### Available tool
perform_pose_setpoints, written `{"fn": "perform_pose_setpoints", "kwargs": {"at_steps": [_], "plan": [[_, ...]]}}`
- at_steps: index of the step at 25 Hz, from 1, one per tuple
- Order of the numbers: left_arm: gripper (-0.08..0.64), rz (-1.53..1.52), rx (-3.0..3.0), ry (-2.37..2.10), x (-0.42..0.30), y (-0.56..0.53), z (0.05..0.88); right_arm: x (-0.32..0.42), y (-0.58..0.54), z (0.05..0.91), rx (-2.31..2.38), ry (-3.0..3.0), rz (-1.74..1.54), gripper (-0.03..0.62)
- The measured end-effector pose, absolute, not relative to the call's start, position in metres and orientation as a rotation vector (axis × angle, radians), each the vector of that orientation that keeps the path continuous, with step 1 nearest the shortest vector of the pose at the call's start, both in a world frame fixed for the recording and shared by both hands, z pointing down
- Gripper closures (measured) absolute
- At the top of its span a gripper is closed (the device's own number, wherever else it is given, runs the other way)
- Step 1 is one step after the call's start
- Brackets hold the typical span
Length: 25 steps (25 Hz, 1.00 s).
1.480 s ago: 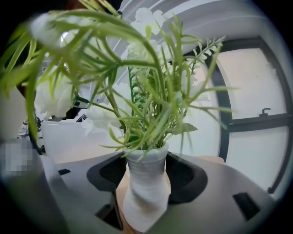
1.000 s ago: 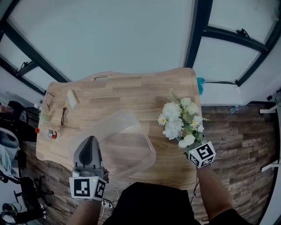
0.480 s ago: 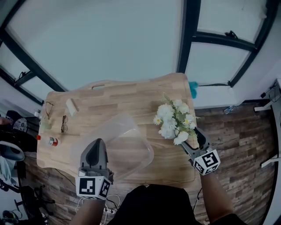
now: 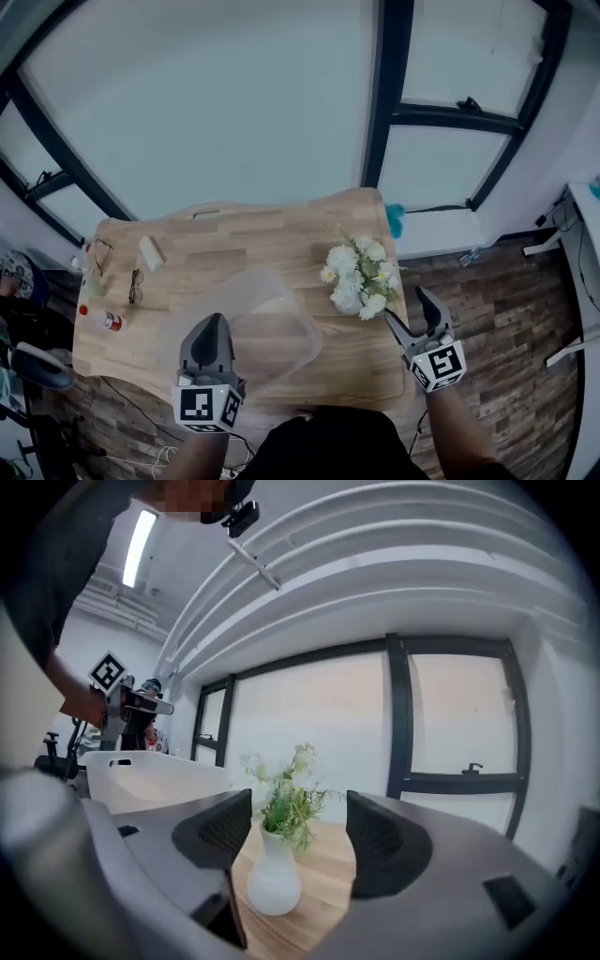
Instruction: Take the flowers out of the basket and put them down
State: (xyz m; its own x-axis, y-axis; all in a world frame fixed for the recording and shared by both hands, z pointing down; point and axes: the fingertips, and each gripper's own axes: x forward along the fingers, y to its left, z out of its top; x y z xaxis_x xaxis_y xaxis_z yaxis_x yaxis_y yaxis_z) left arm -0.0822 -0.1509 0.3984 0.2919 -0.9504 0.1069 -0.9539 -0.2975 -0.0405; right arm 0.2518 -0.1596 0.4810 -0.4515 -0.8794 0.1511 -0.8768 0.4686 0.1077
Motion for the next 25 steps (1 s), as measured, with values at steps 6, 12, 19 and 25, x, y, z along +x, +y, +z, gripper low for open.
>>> {"fn": "perform_pose_setpoints", "kwargs": {"at_steps": [6, 12, 19, 25], "plan": [[0.555, 0.117, 2.504, -1.857, -0.092, -0.147, 0.392, 0.251, -0.161, 0.452, 1.563, -2.572, 0.01, 0.49], [0.555, 0.173, 2.506, -1.859, -0.097, -0.143, 0.406, 0.253, -0.159, 0.446, 1.591, -2.556, 0.015, 0.543], [0.555, 0.204, 2.502, -1.883, -0.107, -0.143, 0.406, 0.255, -0.162, 0.452, 1.63, -2.509, 0.006, 0.569], [0.555, 0.149, 2.498, -1.854, -0.106, -0.147, 0.397, 0.252, -0.164, 0.448, 1.636, -2.515, 0.01, 0.569]]}}
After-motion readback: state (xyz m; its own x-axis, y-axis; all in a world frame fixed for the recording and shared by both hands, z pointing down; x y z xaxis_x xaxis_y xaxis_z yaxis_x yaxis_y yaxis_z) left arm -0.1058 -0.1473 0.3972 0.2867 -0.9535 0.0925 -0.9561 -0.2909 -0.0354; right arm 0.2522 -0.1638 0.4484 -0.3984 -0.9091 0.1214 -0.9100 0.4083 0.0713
